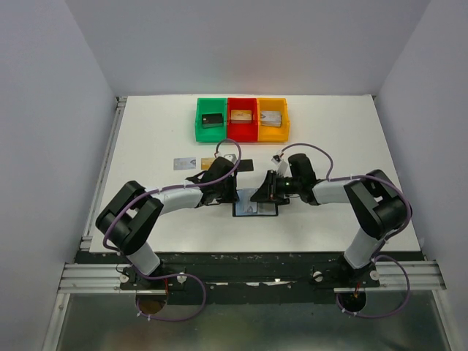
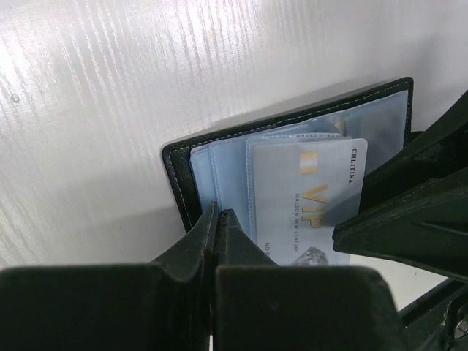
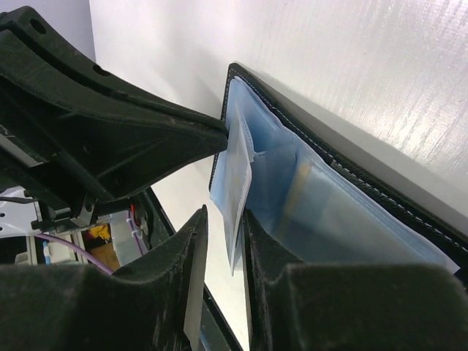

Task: Take the credit cards out of the card holder
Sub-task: Remove the credit card from the card holder.

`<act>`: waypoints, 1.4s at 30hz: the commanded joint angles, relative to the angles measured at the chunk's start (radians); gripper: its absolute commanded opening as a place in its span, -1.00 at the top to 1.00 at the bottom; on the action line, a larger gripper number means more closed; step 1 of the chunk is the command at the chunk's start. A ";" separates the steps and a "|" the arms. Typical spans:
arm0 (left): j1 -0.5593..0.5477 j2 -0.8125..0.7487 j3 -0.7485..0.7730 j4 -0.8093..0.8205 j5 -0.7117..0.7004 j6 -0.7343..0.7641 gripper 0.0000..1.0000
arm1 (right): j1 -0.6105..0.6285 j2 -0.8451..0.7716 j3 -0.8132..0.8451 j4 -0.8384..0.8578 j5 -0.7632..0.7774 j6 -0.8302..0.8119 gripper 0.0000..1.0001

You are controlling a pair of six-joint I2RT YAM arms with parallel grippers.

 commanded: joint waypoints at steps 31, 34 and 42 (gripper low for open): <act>-0.019 0.074 -0.012 0.149 0.169 0.010 1.00 | -0.012 0.123 -0.001 0.143 -0.072 0.095 0.33; -0.023 0.077 -0.008 0.152 0.175 0.012 1.00 | -0.007 0.136 0.009 0.137 -0.081 0.092 0.32; -0.023 0.076 -0.002 0.109 0.137 0.010 1.00 | -0.002 0.090 0.009 0.088 -0.062 0.067 0.35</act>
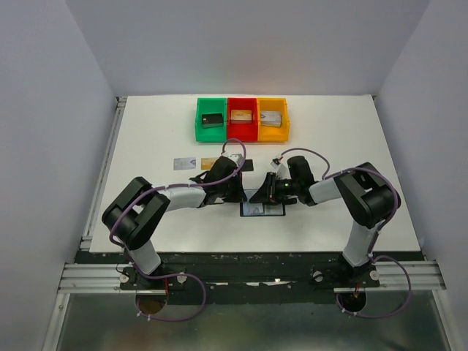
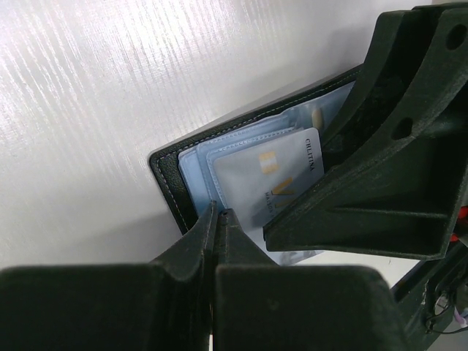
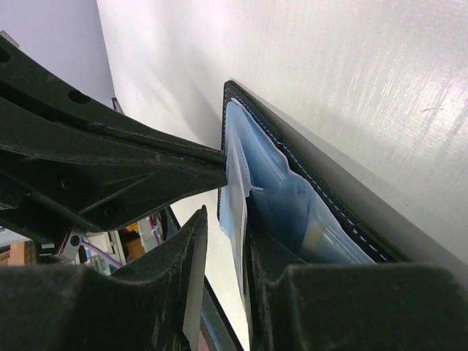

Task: Take the credit cards out of the card holder
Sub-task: Remove the credit card from the card holder.

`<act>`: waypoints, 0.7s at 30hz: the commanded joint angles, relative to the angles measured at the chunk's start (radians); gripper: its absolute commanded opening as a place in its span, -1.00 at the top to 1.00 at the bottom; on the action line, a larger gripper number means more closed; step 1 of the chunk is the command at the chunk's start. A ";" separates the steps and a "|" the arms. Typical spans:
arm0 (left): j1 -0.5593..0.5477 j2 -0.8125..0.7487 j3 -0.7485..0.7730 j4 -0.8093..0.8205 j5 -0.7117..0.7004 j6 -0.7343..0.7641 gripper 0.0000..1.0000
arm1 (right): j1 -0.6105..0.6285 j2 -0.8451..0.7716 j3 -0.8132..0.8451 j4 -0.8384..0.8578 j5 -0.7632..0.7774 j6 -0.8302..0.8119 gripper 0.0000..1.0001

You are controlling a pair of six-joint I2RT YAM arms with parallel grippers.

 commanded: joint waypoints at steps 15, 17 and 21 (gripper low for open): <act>0.001 0.035 -0.004 -0.099 -0.055 -0.026 1.00 | 0.010 -0.156 0.037 -0.228 0.071 -0.128 0.39; 0.001 0.036 -0.005 -0.099 -0.057 -0.024 1.00 | 0.010 -0.167 0.038 -0.246 0.077 -0.137 0.40; 0.002 0.038 -0.005 -0.099 -0.063 -0.027 1.00 | 0.008 -0.184 0.043 -0.274 0.085 -0.152 0.40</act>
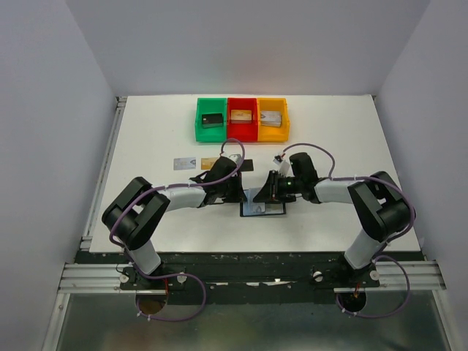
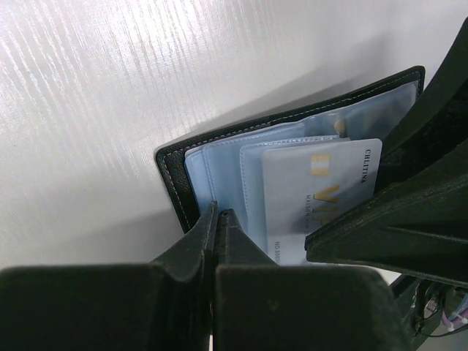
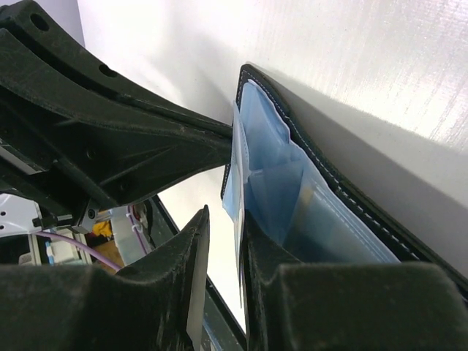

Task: Take the credit cards out of the card holder
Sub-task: Remove the credit card from the card holder.

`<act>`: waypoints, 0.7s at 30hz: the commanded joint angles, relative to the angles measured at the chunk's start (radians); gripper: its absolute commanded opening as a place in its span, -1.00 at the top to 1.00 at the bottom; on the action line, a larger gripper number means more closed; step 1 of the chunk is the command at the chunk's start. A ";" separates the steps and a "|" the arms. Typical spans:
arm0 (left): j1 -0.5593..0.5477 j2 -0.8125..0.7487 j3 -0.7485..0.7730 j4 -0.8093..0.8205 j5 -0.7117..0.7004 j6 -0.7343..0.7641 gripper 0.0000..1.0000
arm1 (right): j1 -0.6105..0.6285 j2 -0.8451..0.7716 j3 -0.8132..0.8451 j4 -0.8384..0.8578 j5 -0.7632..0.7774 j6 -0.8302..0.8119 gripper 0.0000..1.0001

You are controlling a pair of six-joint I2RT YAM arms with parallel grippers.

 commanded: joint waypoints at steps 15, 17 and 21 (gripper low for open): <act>0.005 0.034 -0.013 -0.105 -0.056 -0.002 1.00 | -0.010 -0.086 0.025 -0.140 0.066 -0.086 0.45; 0.005 0.028 -0.014 -0.105 -0.059 -0.002 1.00 | -0.013 -0.084 0.024 -0.151 0.075 -0.092 0.48; 0.005 0.021 -0.020 -0.109 -0.072 -0.001 1.00 | -0.020 -0.089 0.013 -0.160 0.103 -0.100 0.53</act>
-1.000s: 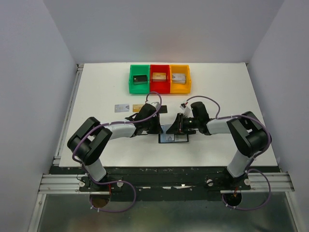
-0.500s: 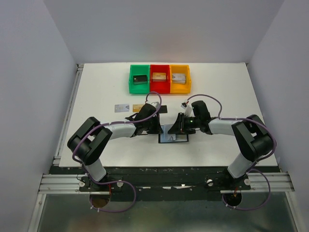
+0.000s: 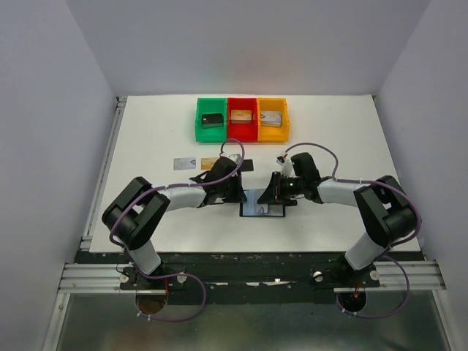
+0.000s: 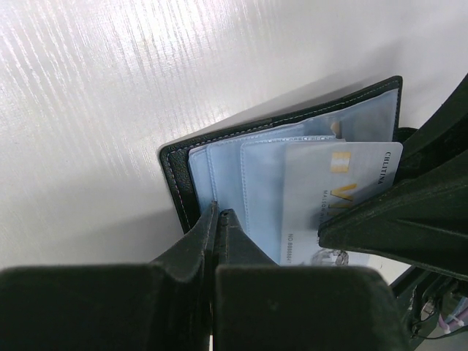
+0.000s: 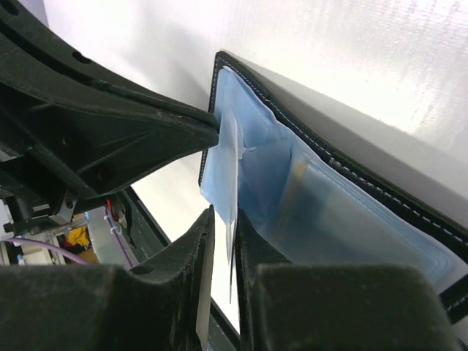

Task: Take the credit cards out of the card holder
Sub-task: Remove the credit card from the card holder.

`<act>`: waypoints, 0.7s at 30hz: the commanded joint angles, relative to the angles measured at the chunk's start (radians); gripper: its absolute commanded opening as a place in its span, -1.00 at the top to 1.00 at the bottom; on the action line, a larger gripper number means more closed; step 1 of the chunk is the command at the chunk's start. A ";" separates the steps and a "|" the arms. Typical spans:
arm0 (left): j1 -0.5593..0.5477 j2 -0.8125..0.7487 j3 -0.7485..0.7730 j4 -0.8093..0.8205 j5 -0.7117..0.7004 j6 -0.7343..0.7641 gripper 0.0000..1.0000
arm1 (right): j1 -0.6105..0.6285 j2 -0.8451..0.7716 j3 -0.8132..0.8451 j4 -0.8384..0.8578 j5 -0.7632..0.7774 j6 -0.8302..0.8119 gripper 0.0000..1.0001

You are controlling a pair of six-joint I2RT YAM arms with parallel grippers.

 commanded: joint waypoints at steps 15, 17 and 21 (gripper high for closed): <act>0.003 0.007 -0.045 -0.110 -0.095 0.000 1.00 | -0.035 -0.059 -0.023 -0.044 0.052 -0.042 0.60; 0.004 0.008 -0.047 -0.109 -0.097 -0.002 1.00 | -0.040 -0.065 -0.026 -0.048 0.054 -0.043 0.60; 0.003 0.008 -0.048 -0.110 -0.097 -0.002 1.00 | -0.046 -0.077 -0.032 -0.053 0.057 -0.046 0.61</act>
